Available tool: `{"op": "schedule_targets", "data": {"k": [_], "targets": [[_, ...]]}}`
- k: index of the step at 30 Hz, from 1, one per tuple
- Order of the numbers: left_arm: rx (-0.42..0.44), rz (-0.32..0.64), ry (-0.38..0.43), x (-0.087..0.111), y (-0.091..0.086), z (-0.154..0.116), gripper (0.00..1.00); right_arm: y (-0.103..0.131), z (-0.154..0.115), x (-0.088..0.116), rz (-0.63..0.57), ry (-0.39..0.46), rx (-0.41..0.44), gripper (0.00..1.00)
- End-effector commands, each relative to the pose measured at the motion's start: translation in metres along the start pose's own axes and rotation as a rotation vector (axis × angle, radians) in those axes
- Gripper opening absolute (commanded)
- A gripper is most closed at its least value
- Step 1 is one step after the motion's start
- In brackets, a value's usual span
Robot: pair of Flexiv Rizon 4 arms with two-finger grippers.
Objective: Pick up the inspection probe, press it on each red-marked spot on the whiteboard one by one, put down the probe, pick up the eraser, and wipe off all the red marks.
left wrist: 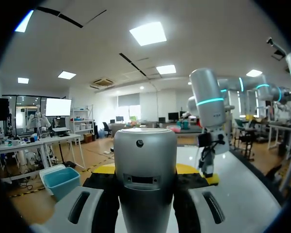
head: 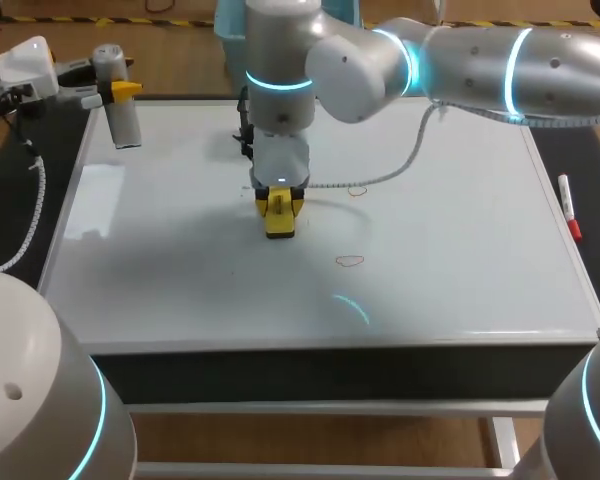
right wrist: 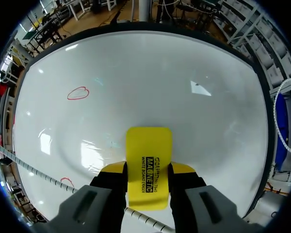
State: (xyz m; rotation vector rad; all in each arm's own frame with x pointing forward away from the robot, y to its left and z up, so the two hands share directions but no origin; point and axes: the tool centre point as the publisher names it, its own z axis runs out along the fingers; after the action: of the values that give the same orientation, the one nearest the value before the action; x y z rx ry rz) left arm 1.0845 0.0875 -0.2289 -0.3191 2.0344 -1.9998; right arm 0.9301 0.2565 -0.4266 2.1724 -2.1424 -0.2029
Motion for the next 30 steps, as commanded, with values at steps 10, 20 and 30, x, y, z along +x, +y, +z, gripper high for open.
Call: {"op": "schedule_targets", "data": {"k": [10,20,30], "targets": [[0.0,-0.001,0.004,-0.001,-0.001,0.0,0.0,-0.005,0.006,0.028,0.046,0.0,0.0,0.0],[0.0,-0.001,0.004,-0.001,-0.001,0.0,0.0,-0.009,0.003,0.055,0.106,-0.015,0.003,0.0],[0.0,-0.001,0.004,-0.001,-0.001,0.0,0.0,-0.009,-0.026,0.071,0.147,-0.045,0.008,0.0]]}}
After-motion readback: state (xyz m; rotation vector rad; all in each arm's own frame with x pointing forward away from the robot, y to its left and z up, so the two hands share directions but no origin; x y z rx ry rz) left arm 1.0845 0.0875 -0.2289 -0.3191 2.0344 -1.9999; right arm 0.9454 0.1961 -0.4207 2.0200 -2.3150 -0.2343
